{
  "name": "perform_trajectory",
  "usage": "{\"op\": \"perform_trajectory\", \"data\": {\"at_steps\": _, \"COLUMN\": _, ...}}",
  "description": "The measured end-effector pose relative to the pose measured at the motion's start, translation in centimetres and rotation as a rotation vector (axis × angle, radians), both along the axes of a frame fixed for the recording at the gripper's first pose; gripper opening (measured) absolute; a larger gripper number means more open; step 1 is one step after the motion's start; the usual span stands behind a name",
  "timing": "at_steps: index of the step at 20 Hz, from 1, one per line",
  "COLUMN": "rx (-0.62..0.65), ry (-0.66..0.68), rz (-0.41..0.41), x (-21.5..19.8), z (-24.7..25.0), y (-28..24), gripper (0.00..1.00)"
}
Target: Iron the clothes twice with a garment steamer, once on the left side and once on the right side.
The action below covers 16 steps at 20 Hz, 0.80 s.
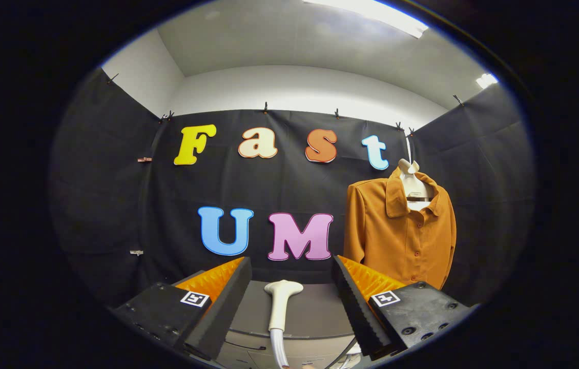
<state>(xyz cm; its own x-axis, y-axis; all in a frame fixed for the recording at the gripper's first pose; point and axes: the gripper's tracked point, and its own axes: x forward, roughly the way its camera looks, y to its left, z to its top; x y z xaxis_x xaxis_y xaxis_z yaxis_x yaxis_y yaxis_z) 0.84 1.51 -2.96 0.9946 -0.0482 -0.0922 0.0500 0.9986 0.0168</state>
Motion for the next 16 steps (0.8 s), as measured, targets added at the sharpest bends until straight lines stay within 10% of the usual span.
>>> {"op": "perform_trajectory", "data": {"at_steps": 16, "rx": 0.119, "ry": 0.302, "rz": 0.030, "x": 10.4, "z": -12.2, "y": -0.1, "gripper": 0.99}}
